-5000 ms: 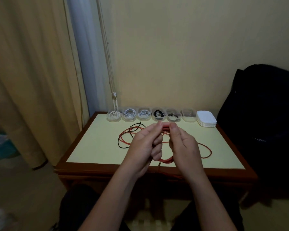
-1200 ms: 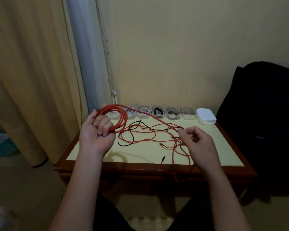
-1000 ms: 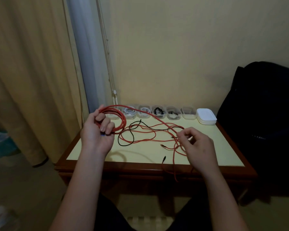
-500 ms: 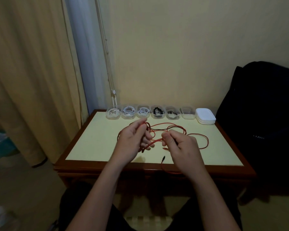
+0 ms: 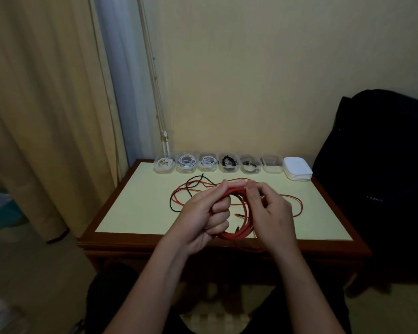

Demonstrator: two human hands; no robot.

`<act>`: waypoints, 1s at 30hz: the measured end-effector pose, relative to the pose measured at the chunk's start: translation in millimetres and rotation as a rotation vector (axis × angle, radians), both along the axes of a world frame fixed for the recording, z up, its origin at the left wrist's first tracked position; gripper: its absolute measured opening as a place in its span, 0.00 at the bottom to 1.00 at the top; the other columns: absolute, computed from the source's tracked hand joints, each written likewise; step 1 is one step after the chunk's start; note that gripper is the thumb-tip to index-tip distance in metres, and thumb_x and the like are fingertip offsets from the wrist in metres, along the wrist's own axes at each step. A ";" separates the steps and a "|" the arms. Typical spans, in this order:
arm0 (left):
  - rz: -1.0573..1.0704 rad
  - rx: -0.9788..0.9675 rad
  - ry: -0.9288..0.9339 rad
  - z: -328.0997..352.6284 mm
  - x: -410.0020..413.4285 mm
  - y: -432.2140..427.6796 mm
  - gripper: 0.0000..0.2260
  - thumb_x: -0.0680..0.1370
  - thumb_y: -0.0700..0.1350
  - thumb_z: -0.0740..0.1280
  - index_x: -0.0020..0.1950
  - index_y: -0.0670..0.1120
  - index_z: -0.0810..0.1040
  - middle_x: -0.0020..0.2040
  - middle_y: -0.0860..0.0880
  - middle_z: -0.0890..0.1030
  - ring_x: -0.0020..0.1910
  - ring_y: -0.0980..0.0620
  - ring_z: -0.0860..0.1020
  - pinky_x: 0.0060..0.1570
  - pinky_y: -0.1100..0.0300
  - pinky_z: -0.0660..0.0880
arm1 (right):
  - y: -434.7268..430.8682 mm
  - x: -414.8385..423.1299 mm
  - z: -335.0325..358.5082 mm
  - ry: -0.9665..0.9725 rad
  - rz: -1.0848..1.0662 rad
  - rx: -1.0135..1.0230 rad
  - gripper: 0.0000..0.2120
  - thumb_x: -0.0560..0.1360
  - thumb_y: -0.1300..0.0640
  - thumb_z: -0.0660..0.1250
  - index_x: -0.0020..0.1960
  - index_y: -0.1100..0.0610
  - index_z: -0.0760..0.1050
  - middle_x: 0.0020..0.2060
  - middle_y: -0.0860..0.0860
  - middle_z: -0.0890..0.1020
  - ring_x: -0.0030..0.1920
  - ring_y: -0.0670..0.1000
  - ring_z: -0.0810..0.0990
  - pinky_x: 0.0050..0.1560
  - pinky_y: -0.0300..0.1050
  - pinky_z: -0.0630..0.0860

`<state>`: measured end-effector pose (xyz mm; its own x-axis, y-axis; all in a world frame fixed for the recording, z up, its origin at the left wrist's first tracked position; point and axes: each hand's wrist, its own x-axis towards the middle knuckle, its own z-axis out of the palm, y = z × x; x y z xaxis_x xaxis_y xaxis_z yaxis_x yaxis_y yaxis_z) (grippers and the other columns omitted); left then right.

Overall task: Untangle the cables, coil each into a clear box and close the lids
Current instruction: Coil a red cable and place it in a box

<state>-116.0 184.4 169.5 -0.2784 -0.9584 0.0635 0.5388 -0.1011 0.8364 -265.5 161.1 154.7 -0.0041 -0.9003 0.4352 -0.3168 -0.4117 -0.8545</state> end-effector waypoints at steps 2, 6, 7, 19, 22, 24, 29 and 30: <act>0.006 -0.003 0.046 2.2 -0.5 1.0 0.19 0.81 0.49 0.62 0.67 0.40 0.78 0.30 0.53 0.58 0.22 0.59 0.50 0.20 0.65 0.49 | 4.0 2.4 2.2 0.006 0.093 0.075 0.19 0.83 0.40 0.56 0.49 0.47 0.82 0.35 0.45 0.83 0.33 0.46 0.78 0.35 0.44 0.72; 0.061 -0.015 -0.001 3.5 -5.5 1.6 0.18 0.82 0.48 0.62 0.68 0.40 0.77 0.32 0.51 0.60 0.23 0.59 0.56 0.21 0.66 0.54 | 4.1 6.0 1.9 -0.039 0.134 0.072 0.20 0.84 0.43 0.55 0.40 0.50 0.77 0.25 0.47 0.75 0.27 0.43 0.70 0.31 0.43 0.66; 0.087 -0.019 -0.038 3.5 -8.1 1.7 0.17 0.82 0.49 0.62 0.66 0.41 0.78 0.32 0.50 0.61 0.23 0.58 0.59 0.21 0.66 0.57 | 3.1 6.1 1.0 -0.031 0.118 0.056 0.19 0.85 0.45 0.56 0.41 0.48 0.77 0.25 0.45 0.73 0.27 0.43 0.69 0.31 0.42 0.66; 0.226 -0.061 -0.146 3.9 -18.3 3.8 0.15 0.84 0.51 0.58 0.44 0.46 0.77 0.31 0.49 0.71 0.20 0.57 0.64 0.19 0.65 0.64 | 1.8 5.8 3.4 -0.041 0.104 0.107 0.19 0.84 0.43 0.55 0.48 0.49 0.82 0.30 0.48 0.76 0.32 0.44 0.72 0.36 0.47 0.71; 0.256 -0.088 -0.211 2.7 -19.9 2.7 0.13 0.82 0.52 0.61 0.46 0.48 0.81 0.34 0.47 0.75 0.23 0.54 0.70 0.23 0.62 0.70 | 2.3 5.4 4.1 -0.040 0.057 0.091 0.20 0.84 0.44 0.55 0.45 0.53 0.80 0.26 0.43 0.75 0.29 0.41 0.71 0.33 0.39 0.68; 0.275 -0.112 -0.253 1.0 -21.6 2.6 0.12 0.81 0.52 0.63 0.50 0.45 0.80 0.36 0.46 0.76 0.28 0.52 0.74 0.28 0.60 0.74 | 2.1 4.2 5.4 -0.060 0.016 0.087 0.21 0.84 0.44 0.55 0.39 0.53 0.76 0.25 0.43 0.72 0.28 0.41 0.69 0.31 0.37 0.65; 0.287 -0.061 -0.130 1.2 -25.3 1.1 0.13 0.81 0.50 0.61 0.50 0.40 0.77 0.35 0.46 0.79 0.26 0.52 0.77 0.26 0.61 0.74 | -0.4 2.8 8.6 -0.090 0.027 0.119 0.23 0.84 0.41 0.56 0.35 0.53 0.67 0.26 0.44 0.67 0.29 0.45 0.66 0.34 0.44 0.65; 0.258 -0.038 -0.064 2.9 -24.7 0.9 0.13 0.83 0.49 0.60 0.50 0.40 0.77 0.35 0.45 0.79 0.26 0.52 0.76 0.25 0.62 0.73 | -0.6 2.6 9.2 -0.119 0.046 0.137 0.23 0.84 0.41 0.56 0.34 0.52 0.66 0.25 0.43 0.67 0.29 0.45 0.65 0.34 0.46 0.64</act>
<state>-140.7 185.3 172.4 -0.0301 -0.9954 0.0907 0.4889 0.0645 0.8700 -262.9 160.5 163.9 -0.0056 -0.9514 0.3078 -0.1934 -0.3010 -0.9338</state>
